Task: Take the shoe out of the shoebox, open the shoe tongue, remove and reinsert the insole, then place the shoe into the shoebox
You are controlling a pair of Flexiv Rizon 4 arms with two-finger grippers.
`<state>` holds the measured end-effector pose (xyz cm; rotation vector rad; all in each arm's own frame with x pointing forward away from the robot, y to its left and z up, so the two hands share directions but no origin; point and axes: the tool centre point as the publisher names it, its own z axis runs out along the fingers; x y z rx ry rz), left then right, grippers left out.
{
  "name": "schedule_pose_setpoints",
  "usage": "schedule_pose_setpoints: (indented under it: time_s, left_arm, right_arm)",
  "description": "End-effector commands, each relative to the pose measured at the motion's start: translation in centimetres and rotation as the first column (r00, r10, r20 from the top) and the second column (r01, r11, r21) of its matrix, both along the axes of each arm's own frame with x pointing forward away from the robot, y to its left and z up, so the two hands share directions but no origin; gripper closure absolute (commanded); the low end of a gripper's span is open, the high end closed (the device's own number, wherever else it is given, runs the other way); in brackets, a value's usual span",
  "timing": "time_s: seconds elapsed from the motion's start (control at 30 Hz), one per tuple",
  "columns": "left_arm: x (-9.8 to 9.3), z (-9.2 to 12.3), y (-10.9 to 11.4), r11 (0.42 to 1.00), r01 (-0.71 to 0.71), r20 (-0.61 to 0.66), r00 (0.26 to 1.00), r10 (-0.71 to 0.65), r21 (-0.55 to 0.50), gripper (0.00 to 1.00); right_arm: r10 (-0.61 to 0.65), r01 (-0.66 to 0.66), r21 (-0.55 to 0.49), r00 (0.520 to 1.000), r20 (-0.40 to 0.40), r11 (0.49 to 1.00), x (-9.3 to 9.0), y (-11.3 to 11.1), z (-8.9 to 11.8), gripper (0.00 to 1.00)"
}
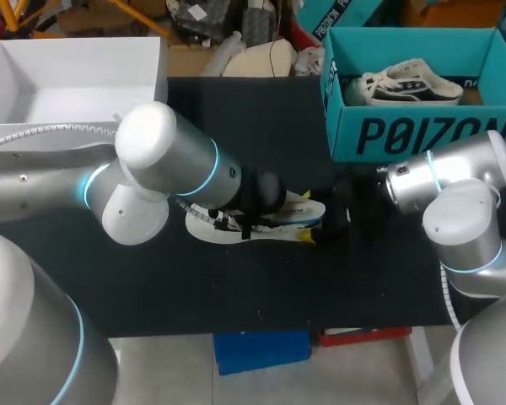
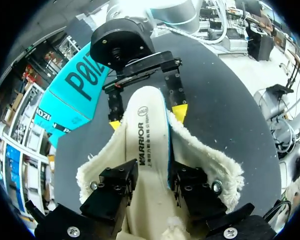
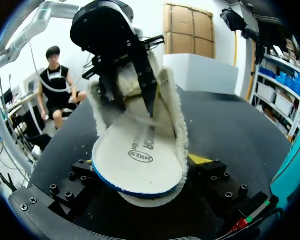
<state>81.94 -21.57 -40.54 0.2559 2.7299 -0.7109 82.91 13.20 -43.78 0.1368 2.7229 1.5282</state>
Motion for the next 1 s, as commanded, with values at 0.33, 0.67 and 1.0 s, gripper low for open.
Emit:
schedule_pose_setpoints:
  time_s: [0.33, 0.67, 1.0]
  left_arm:
    - [0.8, -0.6, -3.9, 0.996, -0.093, 0.016, 0.996, 0.093, -0.015, 0.67]
    - [0.9, 0.7, -5.3, 0.995, -0.082, 0.028, 0.996, 0.084, -0.051, 0.96]
    - [-0.5, 2.2, -4.1, 0.995, -0.057, -0.073, 0.996, 0.051, -0.082, 1.0]
  right_arm:
    - [-0.001, 0.001, 0.0, 1.0, -0.001, 1.0, 0.0, 0.1, -0.4, 1.0]
    - [-0.001, 0.001, 0.0, 1.0, -0.001, 1.0, 0.0, 0.1, -0.4, 1.0]
    - [-0.001, 0.001, 0.0, 1.0, -0.001, 1.0, 0.0, 0.1, -0.4, 1.0]
